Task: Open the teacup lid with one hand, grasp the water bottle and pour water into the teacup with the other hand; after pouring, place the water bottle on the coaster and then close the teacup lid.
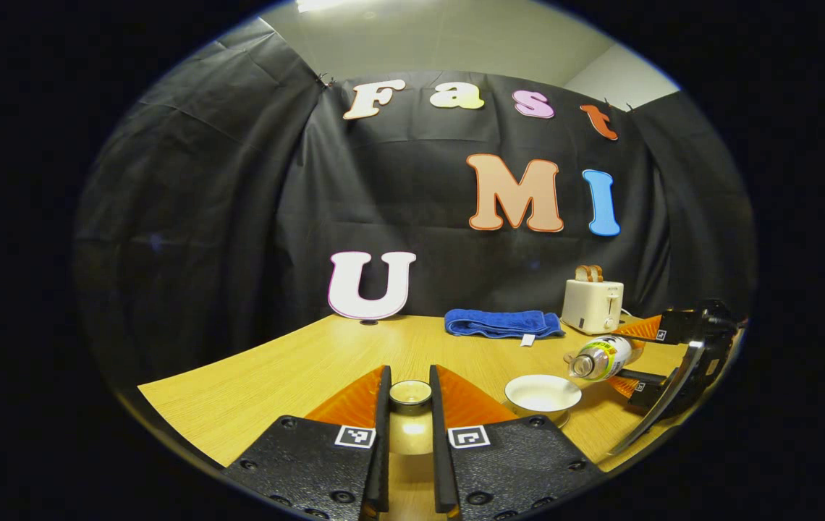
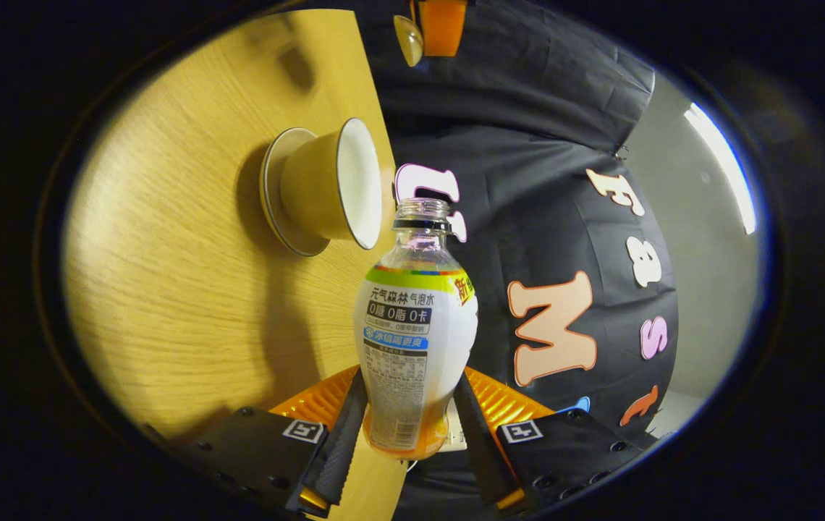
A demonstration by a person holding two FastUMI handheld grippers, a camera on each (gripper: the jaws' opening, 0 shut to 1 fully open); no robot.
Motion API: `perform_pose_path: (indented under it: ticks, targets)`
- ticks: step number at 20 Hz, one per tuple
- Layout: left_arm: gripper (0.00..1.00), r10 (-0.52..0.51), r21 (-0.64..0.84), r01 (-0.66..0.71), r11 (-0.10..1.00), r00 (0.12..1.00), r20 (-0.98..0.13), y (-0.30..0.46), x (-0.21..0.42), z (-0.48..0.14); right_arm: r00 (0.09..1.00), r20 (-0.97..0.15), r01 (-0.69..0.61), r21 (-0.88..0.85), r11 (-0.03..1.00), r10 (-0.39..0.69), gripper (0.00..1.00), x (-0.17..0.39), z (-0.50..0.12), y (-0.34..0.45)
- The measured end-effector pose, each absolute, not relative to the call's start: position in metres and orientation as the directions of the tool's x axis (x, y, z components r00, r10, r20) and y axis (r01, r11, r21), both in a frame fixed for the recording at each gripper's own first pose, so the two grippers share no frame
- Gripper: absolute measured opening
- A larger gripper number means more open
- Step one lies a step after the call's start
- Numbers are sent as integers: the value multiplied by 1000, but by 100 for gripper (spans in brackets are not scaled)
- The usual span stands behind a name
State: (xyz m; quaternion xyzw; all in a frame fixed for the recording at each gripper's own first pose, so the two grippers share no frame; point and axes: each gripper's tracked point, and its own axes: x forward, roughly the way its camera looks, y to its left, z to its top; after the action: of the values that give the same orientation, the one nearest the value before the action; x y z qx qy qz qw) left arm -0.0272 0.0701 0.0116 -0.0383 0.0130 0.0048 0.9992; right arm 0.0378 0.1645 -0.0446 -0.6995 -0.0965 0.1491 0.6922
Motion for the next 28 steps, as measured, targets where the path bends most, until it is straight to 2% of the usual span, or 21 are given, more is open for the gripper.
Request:
perform_pose_path:
  ticks: [6,12,16,19,28]
  targets:
    - [22,7,-87,-10,996,999,-34,72,-25,8,919,-83,-13,-983,-181,386,73,32,-46,172]
    - [22,-3,-106,-2,994,999,-46,71,-25,3,920,-86,37,-952,-303,382,73,49,-34,174]
    - [22,-10,-106,5,994,999,-41,69,-25,6,910,-104,52,-931,-361,401,73,46,-27,183]
    - [22,-16,-110,12,994,999,-36,67,-25,9,902,-113,68,-916,-395,417,67,48,-22,191]
    - [22,-18,-115,14,993,999,-32,66,-27,11,893,-79,155,-869,-470,442,68,38,-15,196]
